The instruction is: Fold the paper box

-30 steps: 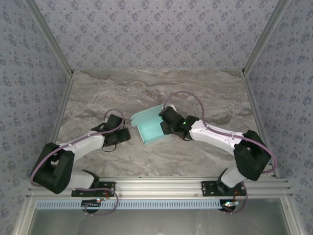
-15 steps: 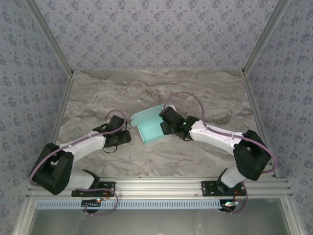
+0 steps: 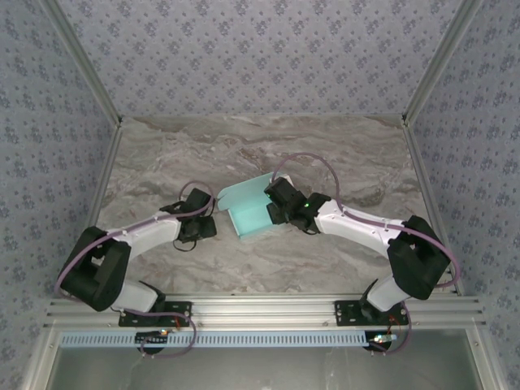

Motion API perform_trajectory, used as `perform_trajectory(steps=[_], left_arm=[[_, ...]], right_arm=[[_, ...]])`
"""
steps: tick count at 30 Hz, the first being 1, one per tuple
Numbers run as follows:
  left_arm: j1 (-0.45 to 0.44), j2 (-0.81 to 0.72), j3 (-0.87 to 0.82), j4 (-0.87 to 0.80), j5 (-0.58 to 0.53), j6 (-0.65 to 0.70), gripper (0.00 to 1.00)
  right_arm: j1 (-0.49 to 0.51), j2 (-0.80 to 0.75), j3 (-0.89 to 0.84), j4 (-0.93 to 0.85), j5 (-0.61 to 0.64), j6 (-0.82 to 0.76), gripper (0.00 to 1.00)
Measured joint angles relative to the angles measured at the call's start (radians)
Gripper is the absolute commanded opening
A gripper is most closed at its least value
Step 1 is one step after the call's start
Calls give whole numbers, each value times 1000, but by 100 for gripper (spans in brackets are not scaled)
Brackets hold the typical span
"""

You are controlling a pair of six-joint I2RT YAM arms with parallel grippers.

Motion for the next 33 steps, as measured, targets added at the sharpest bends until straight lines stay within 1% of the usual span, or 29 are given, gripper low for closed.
perform_trajectory(steps=[4, 13, 16, 19, 22, 27, 30, 33], left_arm=[[-20, 24, 18, 14, -4, 15, 52], [-36, 40, 29, 32, -5, 35, 35], [-56, 38, 29, 47, 7, 37, 33], [-89, 3, 29, 45, 3, 51, 32], [-159, -73, 29, 37, -19, 69, 31], [-311, -171, 33, 7, -59, 77, 29], [-380, -162, 73, -6, -64, 106, 28], [-431, -99, 163, -12, -83, 150, 28]], right_arm=[[0, 1, 0, 0, 0, 0, 62], [0, 8, 0, 0, 0, 0, 62], [-3, 8, 0, -1, 0, -1, 62], [-13, 7, 0, -3, 0, -4, 62], [-32, -5, 0, -13, 0, -11, 62], [-97, -65, 0, -32, 0, -34, 62], [-142, -101, -1, -35, -5, -42, 62], [-183, -135, -16, -34, -11, -45, 62]])
